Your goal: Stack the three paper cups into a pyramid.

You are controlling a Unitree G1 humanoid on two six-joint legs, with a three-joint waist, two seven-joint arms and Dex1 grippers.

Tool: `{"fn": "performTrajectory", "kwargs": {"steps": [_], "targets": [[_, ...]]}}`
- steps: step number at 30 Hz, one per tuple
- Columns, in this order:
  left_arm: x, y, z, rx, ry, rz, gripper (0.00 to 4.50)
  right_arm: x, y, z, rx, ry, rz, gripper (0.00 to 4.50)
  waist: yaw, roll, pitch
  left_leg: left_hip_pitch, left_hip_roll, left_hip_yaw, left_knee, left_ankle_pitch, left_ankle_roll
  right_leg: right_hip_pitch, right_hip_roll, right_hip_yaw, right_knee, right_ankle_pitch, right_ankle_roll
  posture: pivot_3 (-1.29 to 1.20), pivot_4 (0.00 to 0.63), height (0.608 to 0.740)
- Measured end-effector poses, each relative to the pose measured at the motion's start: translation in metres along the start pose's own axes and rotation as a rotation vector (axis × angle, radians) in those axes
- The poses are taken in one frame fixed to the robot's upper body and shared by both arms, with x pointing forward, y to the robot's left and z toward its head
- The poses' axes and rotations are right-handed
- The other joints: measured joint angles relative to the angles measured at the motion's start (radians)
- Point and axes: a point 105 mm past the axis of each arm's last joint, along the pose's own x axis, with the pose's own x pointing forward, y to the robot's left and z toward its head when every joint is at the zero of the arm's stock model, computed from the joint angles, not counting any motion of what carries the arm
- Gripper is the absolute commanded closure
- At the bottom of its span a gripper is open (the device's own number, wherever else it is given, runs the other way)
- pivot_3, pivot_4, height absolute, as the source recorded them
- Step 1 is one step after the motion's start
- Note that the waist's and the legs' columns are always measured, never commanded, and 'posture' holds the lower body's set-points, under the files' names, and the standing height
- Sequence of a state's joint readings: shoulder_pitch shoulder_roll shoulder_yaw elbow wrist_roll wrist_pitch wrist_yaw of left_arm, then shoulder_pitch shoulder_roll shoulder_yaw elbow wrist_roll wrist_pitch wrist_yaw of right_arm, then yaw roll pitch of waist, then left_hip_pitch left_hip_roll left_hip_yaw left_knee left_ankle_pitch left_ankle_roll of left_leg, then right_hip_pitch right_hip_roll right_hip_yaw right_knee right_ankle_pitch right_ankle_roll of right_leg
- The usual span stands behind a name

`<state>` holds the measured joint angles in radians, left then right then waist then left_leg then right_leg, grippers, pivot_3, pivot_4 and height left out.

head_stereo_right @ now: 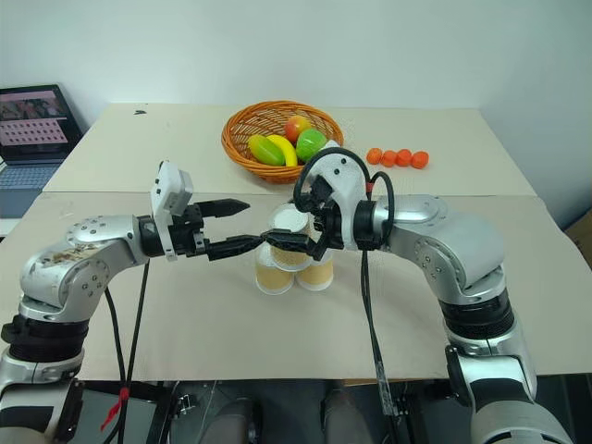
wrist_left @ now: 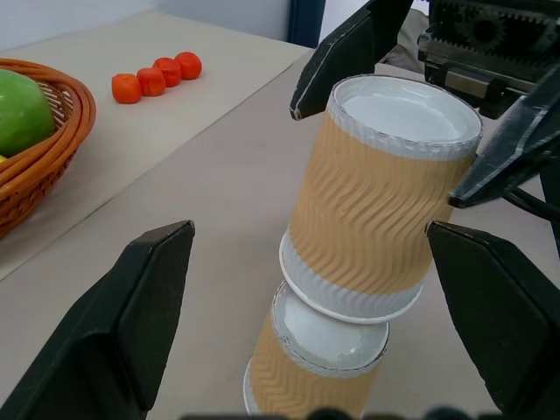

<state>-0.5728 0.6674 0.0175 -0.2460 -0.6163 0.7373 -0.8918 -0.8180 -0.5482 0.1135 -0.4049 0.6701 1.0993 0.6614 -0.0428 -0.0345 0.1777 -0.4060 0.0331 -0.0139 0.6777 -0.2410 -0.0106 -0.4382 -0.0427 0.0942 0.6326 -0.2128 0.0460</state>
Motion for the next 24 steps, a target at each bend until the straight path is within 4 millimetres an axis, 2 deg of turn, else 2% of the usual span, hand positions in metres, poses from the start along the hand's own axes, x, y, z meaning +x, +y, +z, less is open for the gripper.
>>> {"fn": "performTrajectory", "kwargs": {"steps": [5,11,19,21,24], "targets": [[0.001,0.000,-0.001,-0.001,0.003,-0.003,0.00,-0.002,0.003,0.002,0.014,-0.008,0.020,0.02,0.000,0.000,0.000,0.000,0.000,0.000,0.000,0.000,0.000,0.000,0.000,0.000,0.001,0.000,0.000,0.00,0.150,0.734],[0.001,0.000,-0.003,0.001,0.012,-0.006,0.00,-0.014,-0.005,0.024,-0.013,-0.074,-0.024,0.02,0.000,0.000,0.000,0.000,0.000,0.000,0.000,0.000,0.000,0.000,0.000,0.000,0.001,0.000,0.000,0.00,0.150,0.734],[0.001,0.000,-0.003,0.000,0.012,-0.010,0.00,-0.023,-0.019,0.024,-0.012,-0.053,-0.090,0.02,0.000,0.000,0.000,0.000,0.000,0.000,0.000,0.000,0.000,0.000,0.000,0.000,0.001,0.000,0.000,0.00,0.150,0.734],[0.001,0.000,-0.003,0.000,0.012,-0.013,0.00,-0.033,-0.026,0.030,-0.020,-0.066,-0.119,0.02,0.000,0.000,0.000,0.000,0.000,0.000,0.000,0.000,0.000,0.000,0.000,0.000,0.000,0.000,0.000,0.00,0.150,0.734],[-0.003,0.004,-0.001,0.000,0.015,0.007,0.00,-0.058,-0.041,0.034,-0.032,-0.053,-0.191,0.02,0.004,0.000,0.000,0.000,0.000,0.000,0.000,0.000,0.000,0.000,0.000,0.000,0.000,0.000,0.000,0.00,0.150,0.734]]}}
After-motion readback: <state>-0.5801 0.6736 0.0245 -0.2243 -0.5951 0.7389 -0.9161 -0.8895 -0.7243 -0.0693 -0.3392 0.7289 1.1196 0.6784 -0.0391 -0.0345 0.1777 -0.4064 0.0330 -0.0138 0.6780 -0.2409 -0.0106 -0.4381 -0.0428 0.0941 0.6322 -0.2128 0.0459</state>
